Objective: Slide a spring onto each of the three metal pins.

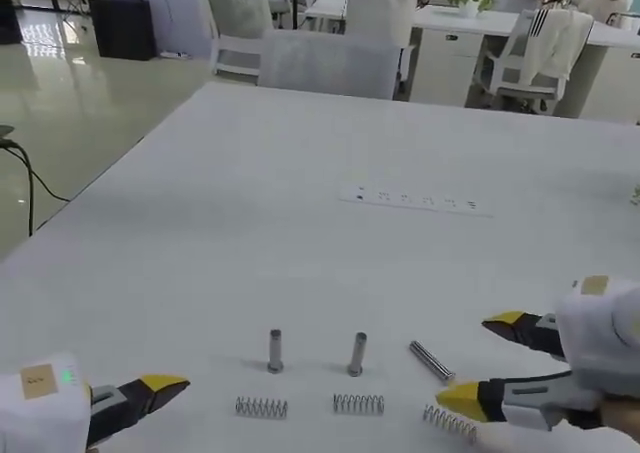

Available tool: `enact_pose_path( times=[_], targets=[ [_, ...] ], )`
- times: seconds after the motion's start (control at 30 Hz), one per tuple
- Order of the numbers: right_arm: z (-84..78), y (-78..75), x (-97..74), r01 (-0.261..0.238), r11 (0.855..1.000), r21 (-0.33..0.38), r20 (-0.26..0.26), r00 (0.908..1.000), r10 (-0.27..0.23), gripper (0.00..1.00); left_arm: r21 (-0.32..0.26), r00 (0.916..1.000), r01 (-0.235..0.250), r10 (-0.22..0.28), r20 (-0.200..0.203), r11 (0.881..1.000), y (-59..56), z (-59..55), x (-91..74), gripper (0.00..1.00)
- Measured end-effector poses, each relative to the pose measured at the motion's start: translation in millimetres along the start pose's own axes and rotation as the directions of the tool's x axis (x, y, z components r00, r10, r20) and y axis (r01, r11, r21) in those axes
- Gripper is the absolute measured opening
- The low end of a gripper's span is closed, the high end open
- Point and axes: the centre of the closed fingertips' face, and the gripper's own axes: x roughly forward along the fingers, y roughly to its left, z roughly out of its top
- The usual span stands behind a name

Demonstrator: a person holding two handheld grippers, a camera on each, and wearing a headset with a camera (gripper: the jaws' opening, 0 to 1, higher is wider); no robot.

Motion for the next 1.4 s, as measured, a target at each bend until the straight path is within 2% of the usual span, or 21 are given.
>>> enact_pose_path(
  times=[0.27,0.37,0.67,0.93,1.1,1.4],
  targets=[
    [-0.5,-9.2,14.2,0.047,0.998,0.035,-0.051,0.9977,-0.045,0.52,0.002,1.0,-0.001,0.001,-0.005,1.0,-0.8,-1.0,-0.5,0.79],
    [-4.6,-8.4,18.0,0.047,0.997,0.066,-0.073,0.9965,-0.042,0.46,0.0,1.0,0.001,-0.001,-0.004,1.0,-1.3,-1.1,-0.2,0.79],
    [-7.7,-13.7,28.5,0.056,0.996,0.068,-0.129,0.9905,-0.047,0.33,0.003,1.0,0.008,-0.008,0.0,1.0,-2.9,0.1,0.6,0.79],
    [-6.3,-16.0,41.8,0.045,0.997,0.065,-0.191,0.981,-0.032,0.23,0.003,0.9999,0.013,-0.013,0.005,1.0,-3.5,1.2,1.3,0.79],
    [-8.3,-14.1,50.2,0.035,0.997,0.073,-0.237,0.9714,-0.017,0.19,0.002,0.9998,0.016,-0.016,0.008,1.0,-3.4,1.8,1.6,0.79],
    [-9.6,-16.3,59.8,0.037,0.995,0.092,-0.285,0.9586,-0.009,0.11,0.0,0.9998,0.019,-0.019,0.009,1.0,-3.5,1.6,2.2,0.78]
  ],
)
